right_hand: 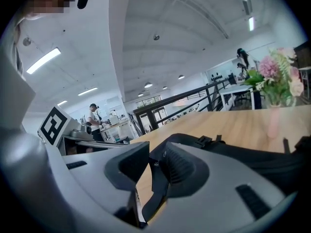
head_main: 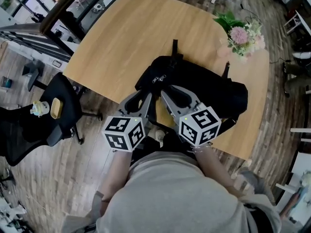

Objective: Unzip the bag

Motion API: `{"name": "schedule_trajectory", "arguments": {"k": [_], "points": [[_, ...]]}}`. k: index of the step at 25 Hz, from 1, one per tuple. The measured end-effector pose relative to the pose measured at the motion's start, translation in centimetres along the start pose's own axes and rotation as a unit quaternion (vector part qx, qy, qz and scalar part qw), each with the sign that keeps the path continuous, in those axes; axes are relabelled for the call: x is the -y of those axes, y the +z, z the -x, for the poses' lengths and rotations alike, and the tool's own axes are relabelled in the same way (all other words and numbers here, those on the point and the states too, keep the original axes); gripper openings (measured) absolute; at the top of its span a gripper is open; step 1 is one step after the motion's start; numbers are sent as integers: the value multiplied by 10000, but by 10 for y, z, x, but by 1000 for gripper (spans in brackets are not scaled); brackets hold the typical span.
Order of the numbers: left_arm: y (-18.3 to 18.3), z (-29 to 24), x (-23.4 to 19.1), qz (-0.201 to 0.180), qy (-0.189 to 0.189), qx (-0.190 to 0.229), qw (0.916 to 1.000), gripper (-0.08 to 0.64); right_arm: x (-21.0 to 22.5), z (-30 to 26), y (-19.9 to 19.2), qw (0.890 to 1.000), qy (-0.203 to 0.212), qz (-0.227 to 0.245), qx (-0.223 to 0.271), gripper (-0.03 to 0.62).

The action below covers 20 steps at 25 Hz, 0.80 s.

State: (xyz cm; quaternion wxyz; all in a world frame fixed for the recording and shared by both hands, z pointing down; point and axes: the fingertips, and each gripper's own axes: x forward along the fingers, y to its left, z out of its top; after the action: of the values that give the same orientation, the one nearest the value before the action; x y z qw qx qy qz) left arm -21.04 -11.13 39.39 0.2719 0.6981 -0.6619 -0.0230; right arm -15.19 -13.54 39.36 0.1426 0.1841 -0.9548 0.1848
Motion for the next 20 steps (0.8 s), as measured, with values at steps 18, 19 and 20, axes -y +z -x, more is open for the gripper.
{"name": "schedule_trajectory", "arguments": {"k": [18,19,20], "points": [[16,-67,-45,-396,-1499,-1027,9826,123,37,-39,2,9848,-1586,-705,49,107],[15,-68,-45,-401,-1626,-1059,9802,124,38,-39,2,9833,-1663,-734,54,110],[14,-69,-43,-403,-1760,-1089,9775,124,38,-38,2,9817,-1743,-764,64,112]]}}
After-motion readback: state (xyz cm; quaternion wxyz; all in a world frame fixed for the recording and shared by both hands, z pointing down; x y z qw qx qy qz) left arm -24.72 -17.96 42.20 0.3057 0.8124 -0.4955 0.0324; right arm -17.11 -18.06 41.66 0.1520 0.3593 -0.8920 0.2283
